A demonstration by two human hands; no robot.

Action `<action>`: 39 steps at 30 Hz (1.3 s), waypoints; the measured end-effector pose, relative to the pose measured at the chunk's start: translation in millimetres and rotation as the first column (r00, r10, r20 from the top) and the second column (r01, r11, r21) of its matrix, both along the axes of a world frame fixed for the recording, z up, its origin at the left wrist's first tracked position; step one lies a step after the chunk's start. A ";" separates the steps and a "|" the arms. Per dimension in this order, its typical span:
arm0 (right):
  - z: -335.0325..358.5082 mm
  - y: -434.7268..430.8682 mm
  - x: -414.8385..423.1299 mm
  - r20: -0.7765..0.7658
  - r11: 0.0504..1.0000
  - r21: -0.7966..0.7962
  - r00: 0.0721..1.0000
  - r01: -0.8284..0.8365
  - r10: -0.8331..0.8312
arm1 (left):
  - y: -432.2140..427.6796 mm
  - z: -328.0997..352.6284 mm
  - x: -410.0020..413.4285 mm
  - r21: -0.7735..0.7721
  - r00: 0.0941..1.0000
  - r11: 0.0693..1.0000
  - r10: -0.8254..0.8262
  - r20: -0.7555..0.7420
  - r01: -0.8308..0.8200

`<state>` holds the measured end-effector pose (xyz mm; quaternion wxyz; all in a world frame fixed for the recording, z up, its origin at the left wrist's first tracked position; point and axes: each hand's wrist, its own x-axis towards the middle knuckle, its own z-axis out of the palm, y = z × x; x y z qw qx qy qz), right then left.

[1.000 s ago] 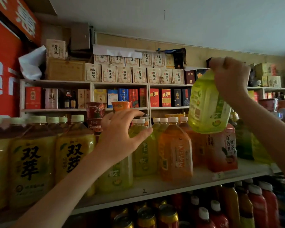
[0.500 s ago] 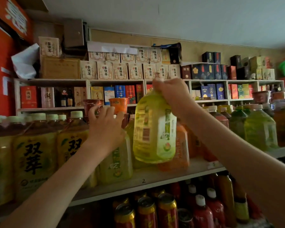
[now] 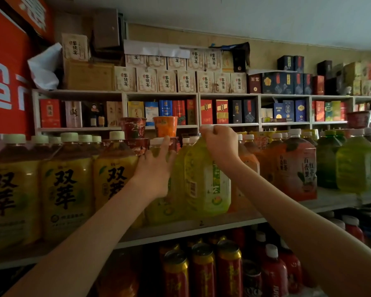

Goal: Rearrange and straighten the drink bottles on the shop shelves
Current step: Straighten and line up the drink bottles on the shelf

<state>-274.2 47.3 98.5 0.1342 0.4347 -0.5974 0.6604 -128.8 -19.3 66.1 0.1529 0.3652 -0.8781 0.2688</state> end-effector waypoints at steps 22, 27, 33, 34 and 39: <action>-19.5 -27.9 -4.8 -0.083 0.988 0.027 0.985 0.155 -0.152 | -7.6 -5.5 -2.6 -0.018 0.998 1.000 -0.024 0.050 0.025; -21.4 -33.7 -10.3 -0.112 0.980 0.067 0.978 0.185 -0.177 | -7.7 -7.9 -1.8 -0.006 0.999 1.000 -0.026 0.022 0.026; -22.4 -31.3 -12.6 -0.104 0.985 0.010 0.980 0.170 -0.168 | -14.1 -9.9 -2.3 0.009 0.990 0.994 -0.103 -0.095 0.104; -22.0 -31.2 -14.1 -0.106 0.989 0.022 0.984 0.149 -0.146 | -13.3 -10.0 -2.8 -0.024 0.975 0.988 -0.153 -0.163 0.152; -10.4 -28.7 -21.4 -0.193 0.969 0.241 0.981 0.052 -0.005 | -15.8 3.5 -15.1 0.111 0.774 0.926 -0.232 -0.589 0.362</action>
